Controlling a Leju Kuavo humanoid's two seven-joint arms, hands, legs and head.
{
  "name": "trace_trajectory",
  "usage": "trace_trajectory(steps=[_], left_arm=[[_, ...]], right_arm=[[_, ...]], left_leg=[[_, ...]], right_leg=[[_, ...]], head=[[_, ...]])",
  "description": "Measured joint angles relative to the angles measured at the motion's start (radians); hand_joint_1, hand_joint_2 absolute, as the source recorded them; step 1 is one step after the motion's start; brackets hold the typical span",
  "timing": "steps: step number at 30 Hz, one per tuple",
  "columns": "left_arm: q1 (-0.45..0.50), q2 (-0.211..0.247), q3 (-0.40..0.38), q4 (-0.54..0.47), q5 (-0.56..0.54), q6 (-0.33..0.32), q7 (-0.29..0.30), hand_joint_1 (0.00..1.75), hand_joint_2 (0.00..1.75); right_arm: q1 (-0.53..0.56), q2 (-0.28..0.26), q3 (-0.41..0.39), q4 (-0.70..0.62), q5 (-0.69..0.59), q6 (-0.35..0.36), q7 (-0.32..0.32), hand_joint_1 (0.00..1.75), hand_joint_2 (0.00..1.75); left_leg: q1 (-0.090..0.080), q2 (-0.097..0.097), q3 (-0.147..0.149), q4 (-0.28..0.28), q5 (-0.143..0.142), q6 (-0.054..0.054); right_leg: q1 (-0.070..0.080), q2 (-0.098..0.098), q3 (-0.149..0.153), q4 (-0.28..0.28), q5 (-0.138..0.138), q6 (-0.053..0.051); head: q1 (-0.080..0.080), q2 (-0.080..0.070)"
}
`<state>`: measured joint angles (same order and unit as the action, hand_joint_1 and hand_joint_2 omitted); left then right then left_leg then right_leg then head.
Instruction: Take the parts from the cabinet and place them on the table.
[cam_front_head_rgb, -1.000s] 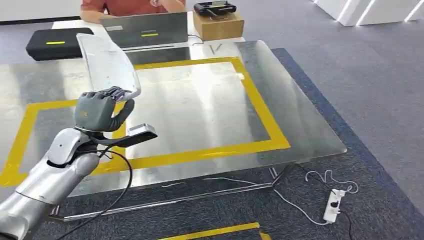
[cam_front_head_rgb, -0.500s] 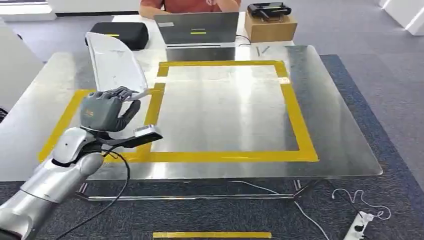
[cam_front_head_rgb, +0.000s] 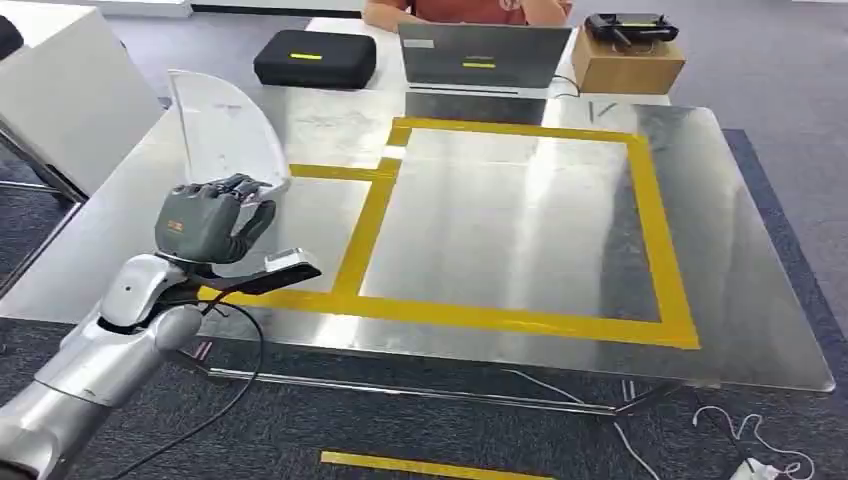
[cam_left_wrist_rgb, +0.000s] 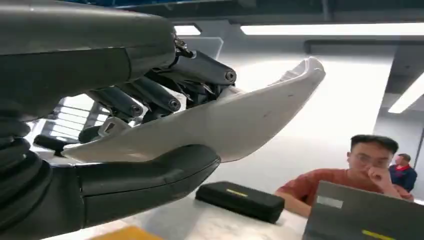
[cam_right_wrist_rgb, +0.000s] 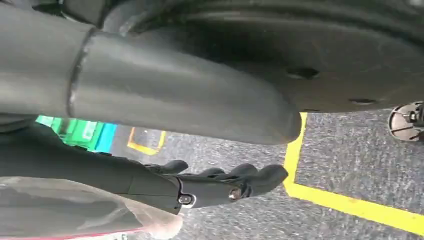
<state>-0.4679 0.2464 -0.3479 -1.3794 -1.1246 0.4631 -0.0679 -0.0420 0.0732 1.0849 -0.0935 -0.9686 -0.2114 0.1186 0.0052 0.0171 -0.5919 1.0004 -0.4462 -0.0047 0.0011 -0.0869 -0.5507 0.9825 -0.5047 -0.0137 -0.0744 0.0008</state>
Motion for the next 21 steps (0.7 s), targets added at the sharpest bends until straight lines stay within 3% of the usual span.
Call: trace_trajectory(steps=[1, 3, 7, 10, 12, 21], left_arm=[[-0.005, 0.0, -0.002, 0.002, -0.006, -0.005, 0.0, 1.75, 1.75], [-0.011, 0.0, -0.004, 0.01, -0.013, -0.02, 0.0, 1.75, 1.75], [-0.033, 0.0, -0.025, 0.044, -0.042, -0.039, 0.0, 1.75, 1.75], [-0.052, 0.001, -0.046, 0.079, -0.069, -0.055, 0.0, 1.75, 1.75], [-0.065, 0.002, -0.059, 0.106, -0.083, -0.065, 0.005, 1.75, 1.75], [-0.118, 0.0, -0.11, 0.218, -0.131, -0.127, 0.053, 1.75, 1.75]], right_arm=[[-0.002, 0.0, 0.001, 0.0, 0.0, 0.003, 0.0, 0.0, 0.0], [-0.005, 0.0, 0.004, 0.0, 0.0, 0.005, 0.001, 0.0, 0.0], [-0.005, 0.0, 0.008, 0.0, 0.0, 0.01, 0.005, 0.0, 0.0], [-0.004, 0.0, 0.013, 0.0, 0.0, 0.018, 0.006, 0.0, 0.0], [-0.004, 0.0, 0.016, 0.0, -0.001, 0.024, 0.006, 0.0, 0.0], [-0.005, 0.0, 0.027, 0.0, -0.007, 0.031, 0.006, 0.0, 0.0]], left_leg=[[0.0, -0.001, 0.0, 0.0, -0.002, 0.002], [-0.004, -0.001, 0.001, 0.0, -0.005, 0.006], [-0.008, 0.001, -0.001, 0.002, -0.005, 0.012], [-0.01, 0.004, -0.002, 0.003, -0.005, 0.014], [-0.011, 0.006, -0.002, 0.003, -0.005, 0.014], [-0.008, 0.009, -0.001, 0.003, -0.003, 0.014]], right_leg=[[0.0, -0.001, 0.001, 0.001, -0.004, -0.012], [-0.001, 0.0, 0.002, -0.001, 0.001, -0.005], [-0.004, 0.002, 0.01, -0.007, 0.008, 0.009], [-0.007, 0.006, 0.012, -0.008, 0.012, 0.032], [-0.01, 0.008, 0.011, -0.009, 0.011, 0.04], [-0.006, 0.011, 0.009, -0.006, 0.011, 0.042]], head=[[0.005, 0.0], [0.006, 0.0], [0.005, 0.0], [0.005, 0.0], [0.005, 0.0], [0.005, 0.0]])
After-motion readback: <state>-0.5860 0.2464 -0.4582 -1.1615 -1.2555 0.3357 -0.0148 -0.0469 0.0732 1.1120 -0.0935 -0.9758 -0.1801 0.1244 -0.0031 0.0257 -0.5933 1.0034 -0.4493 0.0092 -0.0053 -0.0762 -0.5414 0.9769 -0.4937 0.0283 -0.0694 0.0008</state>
